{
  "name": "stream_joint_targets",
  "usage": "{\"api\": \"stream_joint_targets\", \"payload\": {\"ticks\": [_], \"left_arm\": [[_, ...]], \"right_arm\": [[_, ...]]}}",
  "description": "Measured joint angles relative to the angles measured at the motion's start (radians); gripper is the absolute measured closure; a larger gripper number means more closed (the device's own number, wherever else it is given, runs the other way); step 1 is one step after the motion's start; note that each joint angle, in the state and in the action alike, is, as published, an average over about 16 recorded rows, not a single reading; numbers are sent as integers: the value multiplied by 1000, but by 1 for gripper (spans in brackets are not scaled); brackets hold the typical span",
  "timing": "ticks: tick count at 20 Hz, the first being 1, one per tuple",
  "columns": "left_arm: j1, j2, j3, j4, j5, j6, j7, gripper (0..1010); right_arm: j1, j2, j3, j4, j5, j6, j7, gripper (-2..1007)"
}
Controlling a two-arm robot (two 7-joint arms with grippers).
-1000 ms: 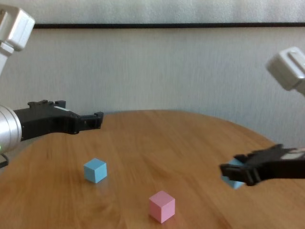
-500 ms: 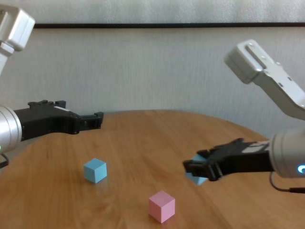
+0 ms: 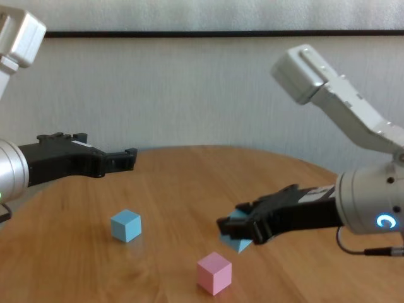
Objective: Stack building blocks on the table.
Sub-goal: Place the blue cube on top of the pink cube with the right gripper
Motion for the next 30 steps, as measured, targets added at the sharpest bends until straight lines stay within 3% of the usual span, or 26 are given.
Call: {"api": "stream_joint_targets", "payload": {"ticks": [13, 23, 30], "left_arm": [[0, 0, 0, 0, 0, 0, 0, 10], [0, 0, 0, 0, 0, 0, 0, 10], [0, 0, 0, 0, 0, 0, 0, 10]], "right_arm": [[8, -34, -32, -6, -43, 63, 26, 637], [30, -77, -18, 40, -56, 87, 34, 637], [42, -93, -9, 61, -63, 107, 44, 637]]}}
